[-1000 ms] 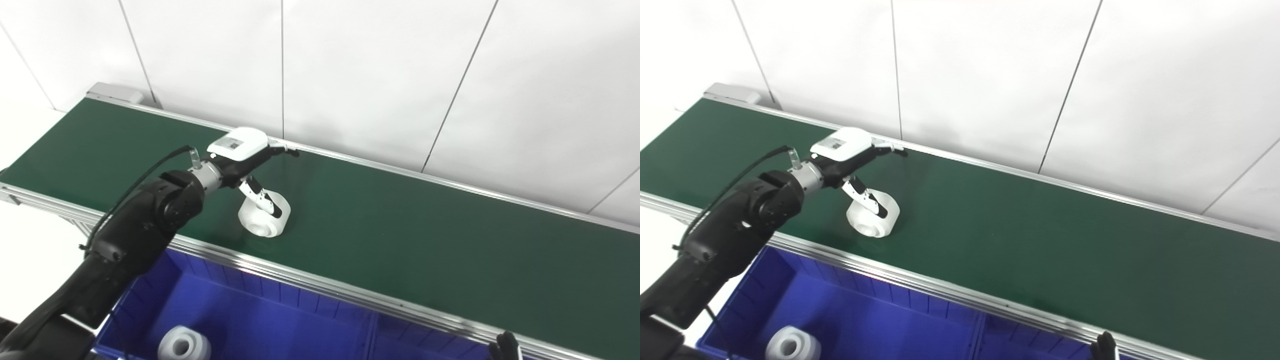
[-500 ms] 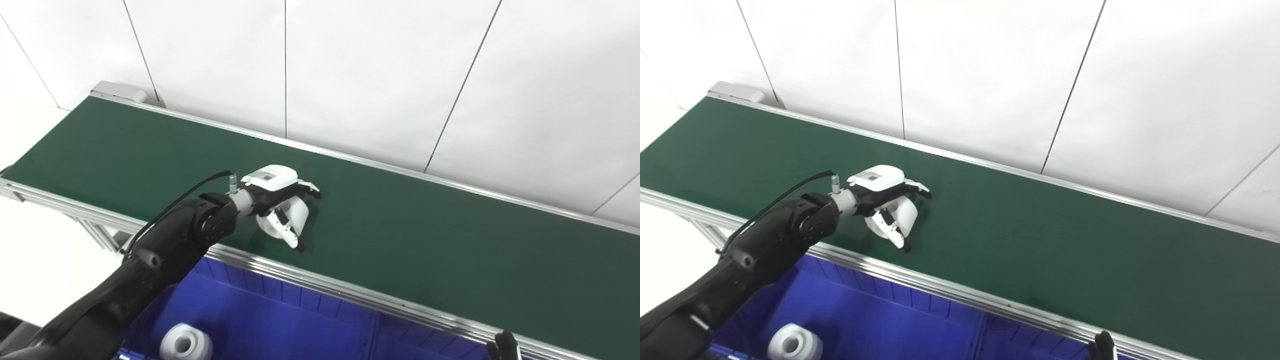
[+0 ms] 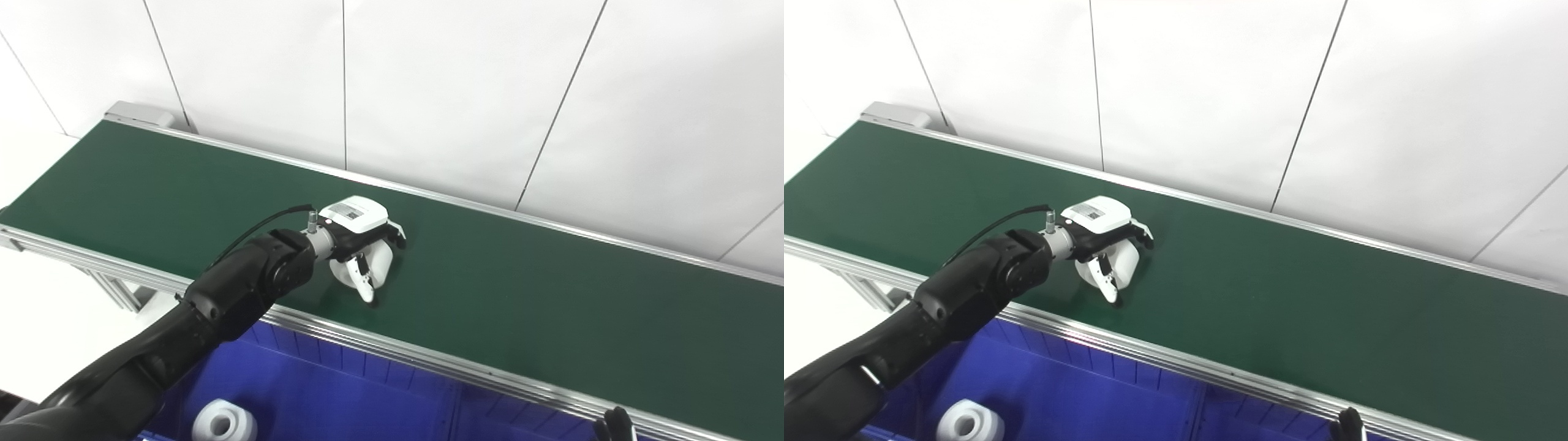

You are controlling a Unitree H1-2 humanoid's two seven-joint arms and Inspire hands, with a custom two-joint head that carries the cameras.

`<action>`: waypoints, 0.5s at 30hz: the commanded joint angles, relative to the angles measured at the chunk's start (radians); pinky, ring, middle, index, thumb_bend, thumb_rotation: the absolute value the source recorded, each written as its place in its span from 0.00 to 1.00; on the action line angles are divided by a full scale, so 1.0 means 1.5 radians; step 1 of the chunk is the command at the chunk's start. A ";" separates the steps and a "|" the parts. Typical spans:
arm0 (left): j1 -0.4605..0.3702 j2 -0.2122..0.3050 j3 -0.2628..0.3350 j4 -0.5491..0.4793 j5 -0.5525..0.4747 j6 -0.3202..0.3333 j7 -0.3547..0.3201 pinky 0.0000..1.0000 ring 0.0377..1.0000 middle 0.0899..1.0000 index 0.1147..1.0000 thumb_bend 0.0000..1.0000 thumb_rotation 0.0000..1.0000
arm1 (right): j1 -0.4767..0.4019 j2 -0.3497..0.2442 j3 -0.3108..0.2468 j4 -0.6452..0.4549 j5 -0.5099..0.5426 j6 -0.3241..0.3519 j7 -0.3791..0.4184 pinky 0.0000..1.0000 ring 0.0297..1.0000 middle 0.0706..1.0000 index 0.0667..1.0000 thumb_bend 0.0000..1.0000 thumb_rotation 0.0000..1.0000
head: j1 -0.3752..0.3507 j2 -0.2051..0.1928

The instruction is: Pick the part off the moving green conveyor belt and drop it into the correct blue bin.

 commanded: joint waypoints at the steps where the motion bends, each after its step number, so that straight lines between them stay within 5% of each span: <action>1: -0.011 0.010 0.000 0.006 0.045 0.019 0.051 0.54 0.60 0.65 0.61 0.86 0.04 | 0.008 0.003 0.002 -0.028 0.003 0.001 0.002 1.00 1.00 1.00 1.00 0.77 1.00 | 0.000 0.003; 2: -0.012 0.009 -0.004 0.009 0.060 0.027 0.062 0.51 0.57 0.62 0.58 0.83 0.02 | 0.008 0.003 0.003 -0.028 0.005 -0.001 0.003 1.00 1.00 1.00 1.00 0.77 1.00 | 0.000 0.003; 3: -0.013 0.007 -0.007 0.010 0.072 0.035 0.066 0.48 0.53 0.60 0.51 0.68 0.03 | 0.008 0.003 0.003 -0.028 0.005 -0.002 0.004 1.00 1.00 1.00 1.00 0.76 1.00 | 0.000 0.003; 5: -0.014 0.005 -0.009 0.007 0.083 0.051 0.064 0.43 0.45 0.54 0.44 0.54 0.02 | 0.009 0.002 0.004 -0.030 0.005 -0.002 0.004 1.00 1.00 1.00 1.00 0.76 1.00 | 0.000 0.006; 15: -0.023 0.007 -0.013 -0.044 0.096 0.089 -0.024 0.23 0.34 0.40 0.46 0.50 0.00 | 0.007 0.001 0.009 -0.031 0.008 0.004 0.006 1.00 1.00 1.00 1.00 0.78 1.00 | 0.000 0.011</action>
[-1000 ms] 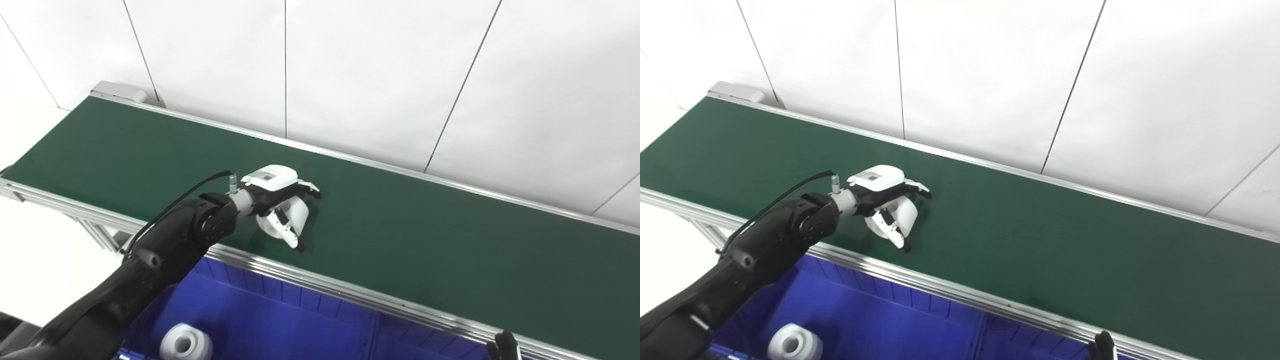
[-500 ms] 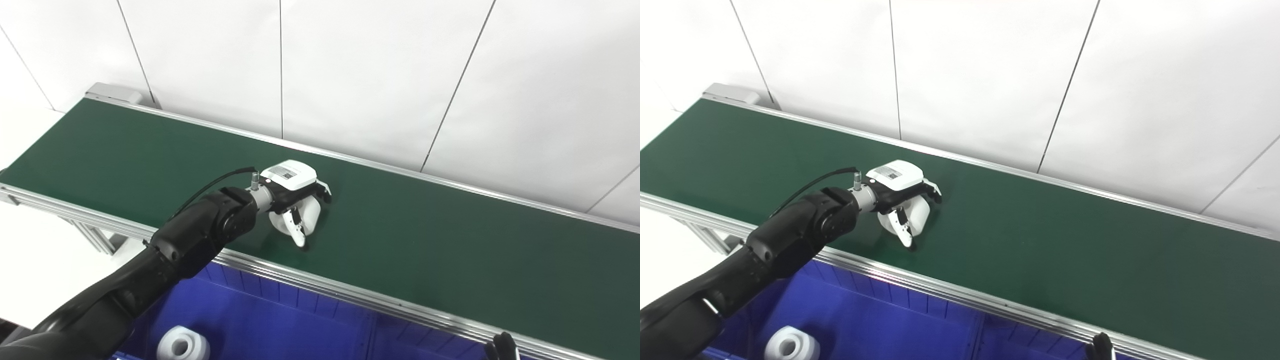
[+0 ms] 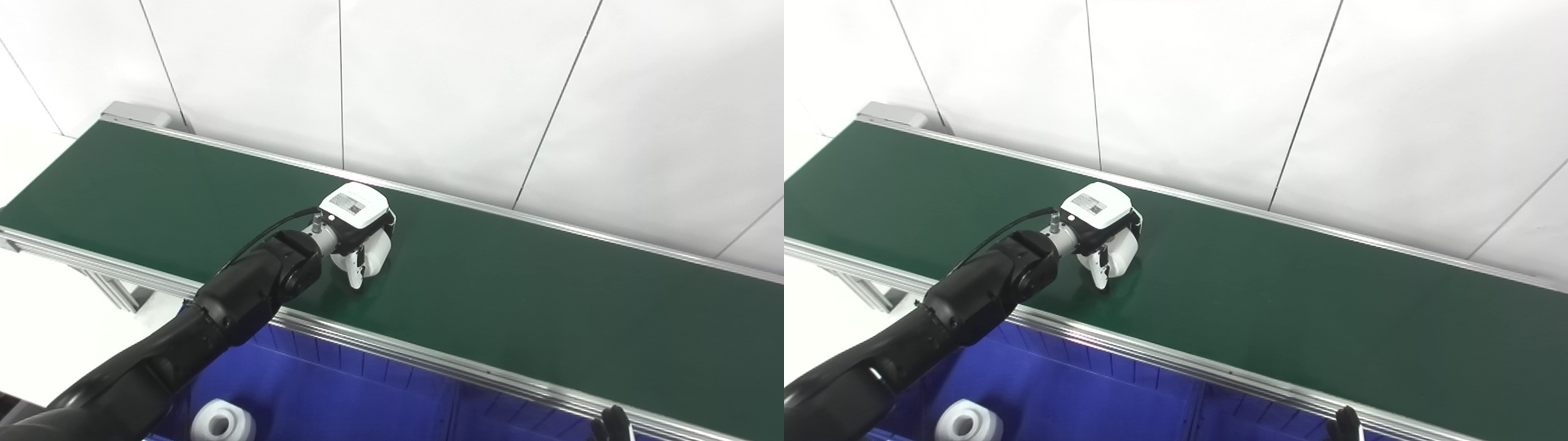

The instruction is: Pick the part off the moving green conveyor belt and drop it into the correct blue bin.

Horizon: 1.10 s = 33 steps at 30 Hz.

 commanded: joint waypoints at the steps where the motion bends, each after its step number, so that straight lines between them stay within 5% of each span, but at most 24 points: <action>1: -0.021 0.020 0.000 -0.021 0.018 0.022 -0.027 0.23 0.34 0.40 0.46 0.50 0.00 | 0.003 0.001 0.002 -0.025 0.008 0.002 0.005 1.00 1.00 1.00 1.00 0.77 1.00 | 0.000 0.001; 8: -0.013 0.020 0.010 -0.105 0.030 0.041 -0.087 0.20 0.33 0.38 0.46 0.50 0.00 | 0.004 0.002 0.006 -0.034 0.010 0.016 0.004 1.00 1.00 1.00 1.00 0.79 1.00 | 0.003 0.010; 14: 0.025 0.017 0.039 -0.280 0.005 0.060 -0.176 0.27 0.34 0.41 0.47 0.50 0.00 | 0.005 -0.003 0.008 -0.064 0.013 0.042 0.005 1.00 1.00 1.00 1.00 0.80 1.00 | 0.011 0.063; 20: 0.103 0.000 0.060 -0.413 0.006 0.077 -0.225 0.31 0.36 0.44 0.46 0.50 0.00 | 0.006 -0.004 0.009 -0.091 0.015 0.064 0.005 1.00 1.00 1.00 1.00 0.83 1.00 | 0.013 0.083; 28: 0.322 -0.033 0.106 -0.582 0.024 0.081 -0.210 0.28 0.35 0.46 0.46 0.50 0.00 | 0.011 -0.020 0.005 -0.113 0.037 0.083 0.013 1.00 1.00 1.00 1.00 0.83 1.00 | 0.029 0.101; 33: 0.412 -0.038 0.156 -0.648 0.022 0.079 -0.231 0.30 0.35 0.45 0.46 0.50 0.00 | 0.012 -0.029 0.002 -0.123 0.042 0.088 0.015 1.00 1.00 1.00 1.00 0.82 1.00 | 0.039 0.117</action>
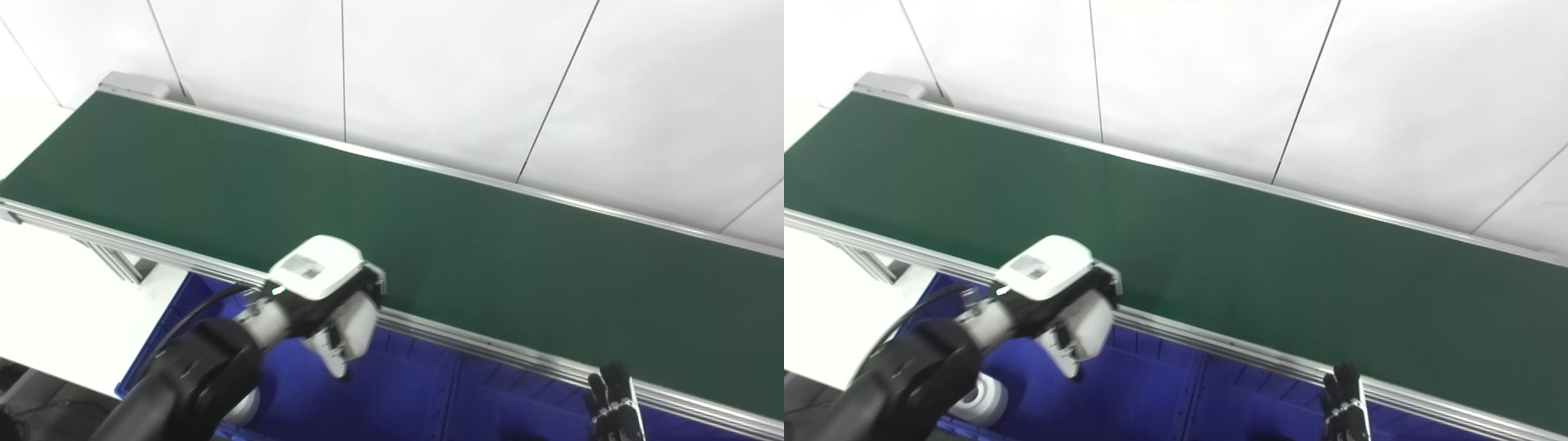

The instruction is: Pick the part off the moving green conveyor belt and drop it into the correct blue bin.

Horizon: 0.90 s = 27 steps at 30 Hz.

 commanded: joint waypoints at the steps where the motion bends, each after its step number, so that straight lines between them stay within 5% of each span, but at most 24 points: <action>1: 0.016 -0.003 0.024 -0.037 0.010 -0.004 0.015 0.28 0.34 0.44 0.47 0.50 0.00 | 0.005 -0.005 -0.002 -0.032 0.007 0.003 0.006 1.00 1.00 1.00 1.00 0.81 1.00 | 0.003 0.003; 5: 0.067 -0.017 0.056 -0.036 0.024 -0.017 0.045 0.19 0.38 0.43 0.44 0.50 0.00 | 0.004 -0.009 -0.006 -0.041 0.013 0.015 0.006 1.00 1.00 1.00 1.00 0.80 1.00 | 0.016 0.011; 7: 0.077 -0.021 0.065 -0.011 0.026 -0.028 0.069 0.18 0.26 0.43 0.42 0.52 0.00 | 0.000 -0.009 -0.009 -0.036 0.012 0.008 0.007 1.00 0.99 1.00 1.00 0.80 1.00 | 0.015 0.011; 12: 0.076 -0.038 0.081 0.052 0.012 -0.048 0.137 0.16 0.21 0.40 0.42 0.52 0.00 | -0.003 -0.010 -0.009 -0.042 0.010 0.019 0.007 1.00 1.00 1.00 1.00 0.81 1.00 | 0.010 0.008; 20: 0.064 -0.043 0.082 0.099 0.047 -0.048 0.165 0.19 0.25 0.35 0.45 0.52 0.00 | -0.006 -0.010 -0.012 -0.045 0.010 0.027 0.006 1.00 1.00 1.00 1.00 0.81 1.00 | 0.008 0.010; 22: 0.062 -0.041 0.078 0.101 0.051 -0.042 0.144 0.29 0.36 0.40 0.46 0.52 0.00 | -0.006 -0.010 -0.012 -0.046 0.008 0.028 0.006 1.00 1.00 1.00 1.00 0.81 1.00 | 0.005 0.011; 24: 0.060 -0.037 0.072 0.088 0.056 -0.023 0.075 0.44 0.54 0.64 0.68 0.88 0.17 | -0.006 -0.010 -0.012 -0.049 0.008 0.029 0.006 1.00 1.00 1.00 1.00 0.81 1.00 | 0.002 0.012; 27: 0.057 -0.025 0.064 0.072 0.069 -0.018 0.001 0.70 0.79 0.87 0.91 0.99 0.38 | -0.006 -0.011 -0.012 -0.052 0.011 0.033 0.007 1.00 1.00 1.00 1.00 0.81 1.00 | -0.002 0.013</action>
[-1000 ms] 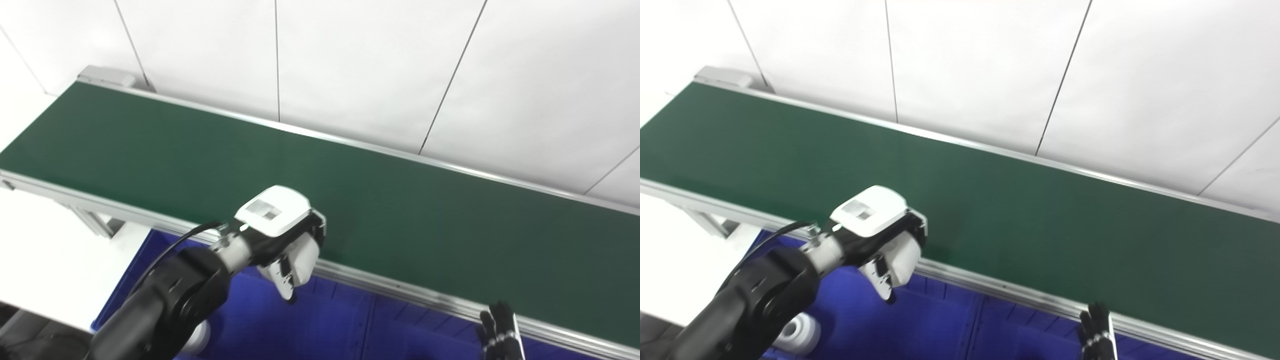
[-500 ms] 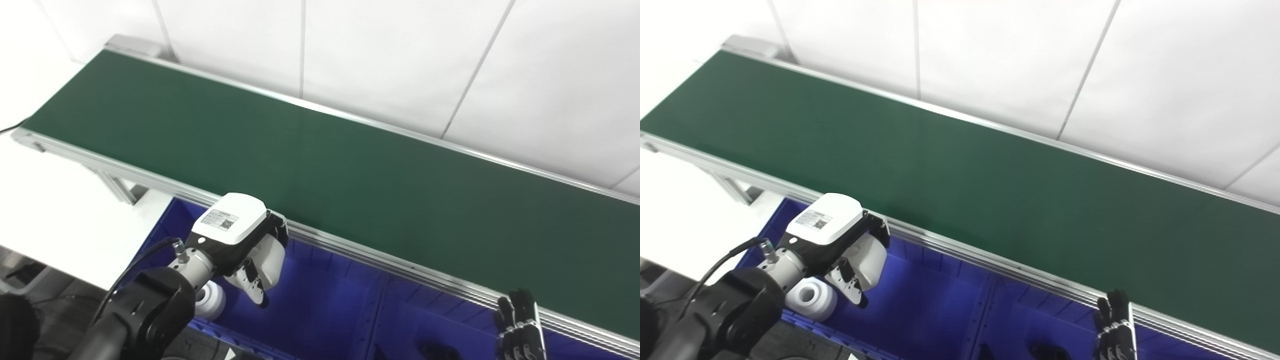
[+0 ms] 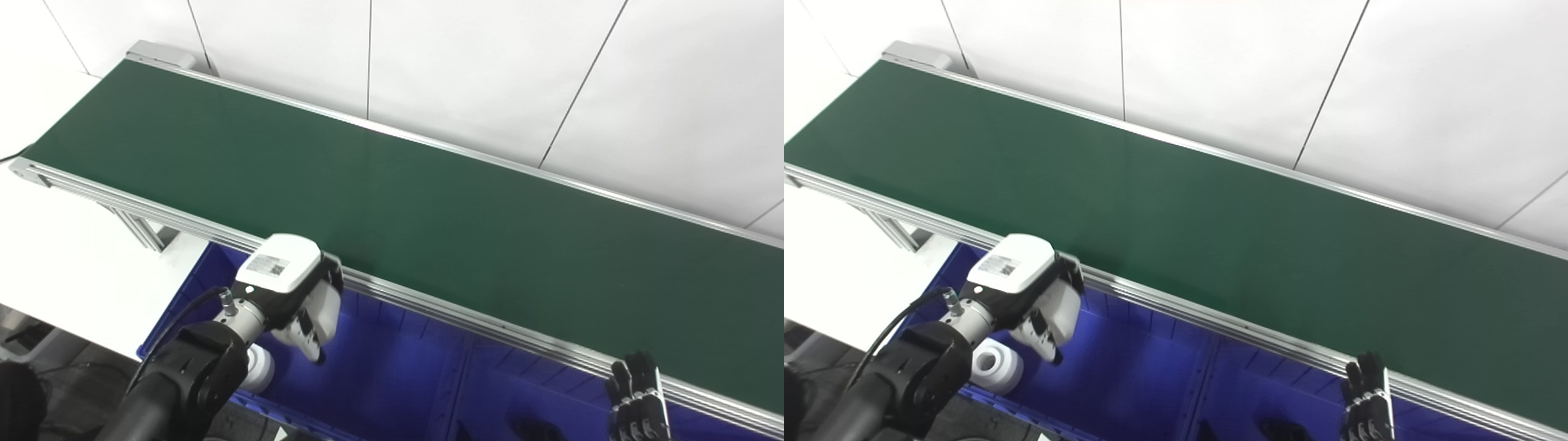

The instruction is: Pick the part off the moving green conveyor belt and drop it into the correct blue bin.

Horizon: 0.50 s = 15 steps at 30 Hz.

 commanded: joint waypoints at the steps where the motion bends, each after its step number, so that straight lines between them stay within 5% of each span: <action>1: -0.010 0.018 -0.003 -0.035 0.020 0.000 -0.033 0.74 0.82 0.90 0.94 1.00 0.41 | 0.001 -0.003 -0.003 -0.025 0.006 0.005 0.005 1.00 1.00 1.00 1.00 0.81 1.00 | -0.001 0.001; 2: -0.009 0.020 -0.005 -0.041 0.020 -0.002 -0.048 0.87 0.92 0.96 0.98 1.00 0.48 | 0.001 -0.004 -0.004 -0.026 0.007 0.005 0.005 1.00 1.00 1.00 1.00 0.81 1.00 | -0.002 0.001; 4: -0.008 0.019 -0.004 -0.053 0.015 0.004 -0.080 0.93 0.97 0.99 0.99 1.00 0.51 | 0.001 -0.007 -0.005 -0.025 0.012 0.005 0.007 1.00 1.00 1.00 1.00 0.81 1.00 | -0.001 0.002; 15: 0.003 0.021 0.007 -0.100 -0.029 0.010 -0.165 0.98 1.00 1.00 1.00 1.00 0.54 | -0.001 -0.010 -0.009 -0.029 0.018 0.015 0.009 1.00 0.99 0.99 1.00 0.81 0.98 | -0.005 0.004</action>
